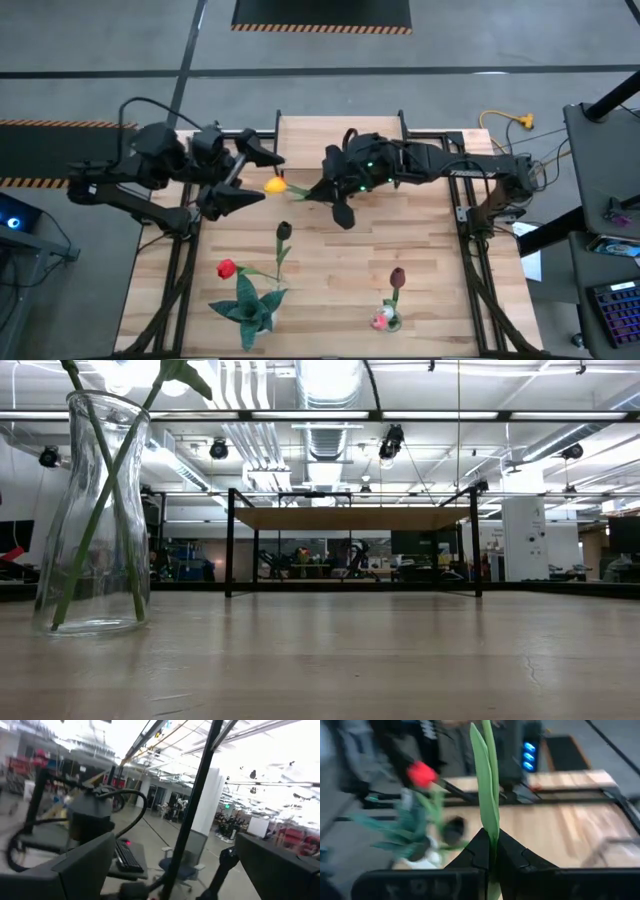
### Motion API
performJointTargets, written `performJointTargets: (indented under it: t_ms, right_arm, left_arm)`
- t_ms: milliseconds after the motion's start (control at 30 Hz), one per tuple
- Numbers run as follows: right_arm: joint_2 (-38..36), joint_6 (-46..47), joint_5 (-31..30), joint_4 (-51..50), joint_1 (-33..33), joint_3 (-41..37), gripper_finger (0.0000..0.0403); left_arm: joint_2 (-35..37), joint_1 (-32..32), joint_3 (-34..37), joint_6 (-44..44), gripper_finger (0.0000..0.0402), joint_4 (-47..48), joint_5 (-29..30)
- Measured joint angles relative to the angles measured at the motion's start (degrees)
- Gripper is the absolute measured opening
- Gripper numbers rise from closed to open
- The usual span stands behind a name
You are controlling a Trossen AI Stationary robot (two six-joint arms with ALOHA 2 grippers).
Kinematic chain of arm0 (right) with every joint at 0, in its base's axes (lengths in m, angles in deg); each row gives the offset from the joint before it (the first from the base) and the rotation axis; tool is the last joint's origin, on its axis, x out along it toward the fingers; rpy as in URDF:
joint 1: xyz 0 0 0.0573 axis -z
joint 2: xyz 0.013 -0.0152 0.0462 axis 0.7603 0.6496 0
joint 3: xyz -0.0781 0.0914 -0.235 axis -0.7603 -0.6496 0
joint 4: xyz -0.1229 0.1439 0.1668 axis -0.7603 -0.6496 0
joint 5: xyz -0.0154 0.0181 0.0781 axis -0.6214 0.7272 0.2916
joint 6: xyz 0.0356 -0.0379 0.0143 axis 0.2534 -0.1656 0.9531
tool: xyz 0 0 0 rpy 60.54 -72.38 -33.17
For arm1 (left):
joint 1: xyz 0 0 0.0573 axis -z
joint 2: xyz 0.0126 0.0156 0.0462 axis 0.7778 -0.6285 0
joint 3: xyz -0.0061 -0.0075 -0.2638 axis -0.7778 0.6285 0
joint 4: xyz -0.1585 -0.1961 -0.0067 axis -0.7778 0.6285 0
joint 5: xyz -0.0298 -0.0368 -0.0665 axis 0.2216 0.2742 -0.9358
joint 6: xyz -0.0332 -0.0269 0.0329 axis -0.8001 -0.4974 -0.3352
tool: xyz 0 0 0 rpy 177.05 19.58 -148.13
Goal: Pick and place flowers into a vace then onto a shelf
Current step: Adjust the yellow flower in the top transparent vase
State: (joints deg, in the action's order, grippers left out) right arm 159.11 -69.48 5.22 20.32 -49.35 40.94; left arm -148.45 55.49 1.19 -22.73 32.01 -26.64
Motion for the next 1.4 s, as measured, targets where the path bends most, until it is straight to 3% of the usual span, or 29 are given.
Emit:
performJointTargets:
  t_ms: [133,333,767,1067,1400]
  right_arm:
    - [-2.6,0.7,5.3,7.9,-0.3,-2.1,0.0009]
    - [-6.1,0.9,3.4,21.1,-0.5,-3.7,0.0009]
    - [-5.5,2.0,-11.9,33.7,0.2,-3.9,0.0009]
    - [-4.9,2.3,-13.3,36.3,0.3,-3.9,0.0009]
    - [-5.0,2.2,-12.6,35.7,0.2,-3.9,0.0009]
  left_arm:
    - [2.1,0.0,0.0,6.9,0.0395,4.4,3.2]
    - [3.6,-0.1,0.0,11.5,0.0395,13.5,15.2]
    - [-3.3,0.0,0.2,11.5,0.0395,13.0,15.2]
    - [-7.9,0.0,0.2,12.6,0.0395,6.9,15.4]
    - [-8.8,-1.0,0.2,12.4,0.0395,6.4,21.2]
